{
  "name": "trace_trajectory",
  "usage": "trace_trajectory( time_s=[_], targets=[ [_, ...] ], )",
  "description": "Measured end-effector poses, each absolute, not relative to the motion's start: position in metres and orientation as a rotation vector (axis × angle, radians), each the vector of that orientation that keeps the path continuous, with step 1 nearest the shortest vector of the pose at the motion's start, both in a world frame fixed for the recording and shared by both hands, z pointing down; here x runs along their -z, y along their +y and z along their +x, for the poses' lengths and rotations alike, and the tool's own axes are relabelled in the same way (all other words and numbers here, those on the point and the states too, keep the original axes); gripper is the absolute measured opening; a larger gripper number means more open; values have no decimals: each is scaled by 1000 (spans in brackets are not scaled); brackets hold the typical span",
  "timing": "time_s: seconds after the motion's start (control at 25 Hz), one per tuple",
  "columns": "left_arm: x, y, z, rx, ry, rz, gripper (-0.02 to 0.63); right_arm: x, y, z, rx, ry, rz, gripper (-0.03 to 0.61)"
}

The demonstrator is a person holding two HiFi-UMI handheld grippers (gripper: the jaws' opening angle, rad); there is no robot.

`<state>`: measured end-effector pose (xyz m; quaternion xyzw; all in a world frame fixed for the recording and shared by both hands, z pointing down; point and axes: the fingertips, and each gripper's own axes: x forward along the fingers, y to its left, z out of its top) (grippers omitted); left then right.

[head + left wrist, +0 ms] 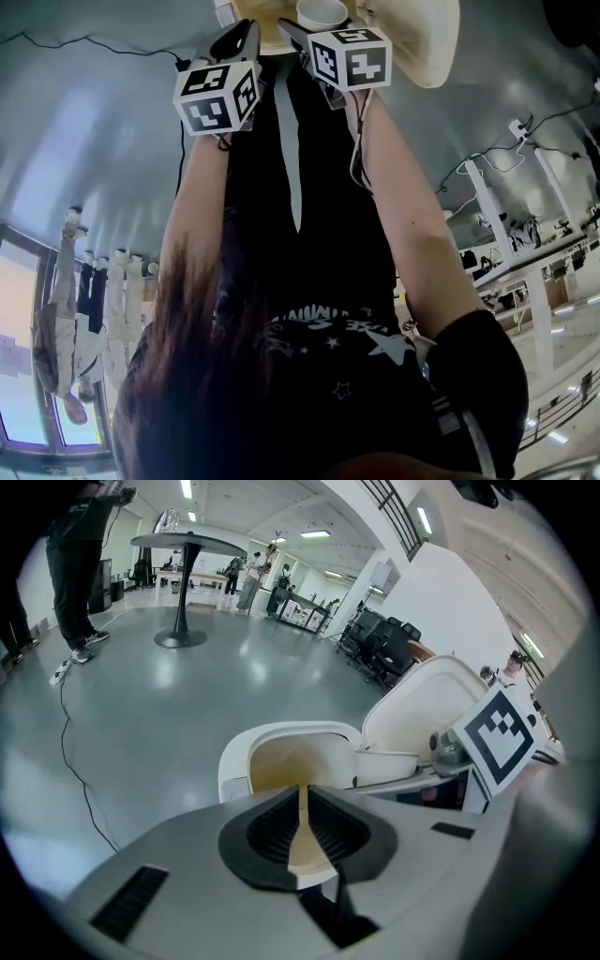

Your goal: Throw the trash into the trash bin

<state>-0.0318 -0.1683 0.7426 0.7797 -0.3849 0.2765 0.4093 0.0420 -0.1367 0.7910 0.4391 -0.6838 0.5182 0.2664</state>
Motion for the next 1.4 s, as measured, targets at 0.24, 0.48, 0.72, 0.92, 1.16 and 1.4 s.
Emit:
trace_trajectory(
  time_s=[0.24, 0.48, 0.72, 0.92, 1.16, 1.4],
  targets=[
    [-752, -178, -27, -686, -969, 1968, 43, -798, -145, 42, -1404, -1845, 1192, 390],
    [-737, -182, -21, -678, -968, 1978, 43, -780, -151, 48, -1378, -1839, 1204, 422],
    [-723, -182, -14, -694, -951, 1995, 43, -766, -156, 56, -1374, -1855, 1237, 420],
    [-708, -181, -11, -708, -946, 1990, 43, -750, -159, 61, -1397, -1846, 1238, 420],
    [-686, -184, -5, -649, -941, 2044, 43, -725, -159, 66, -1394, -1850, 1268, 419],
    [-658, -191, -3, -659, -955, 2054, 43, -703, -165, 70, -1358, -1874, 1300, 360]
  ],
)
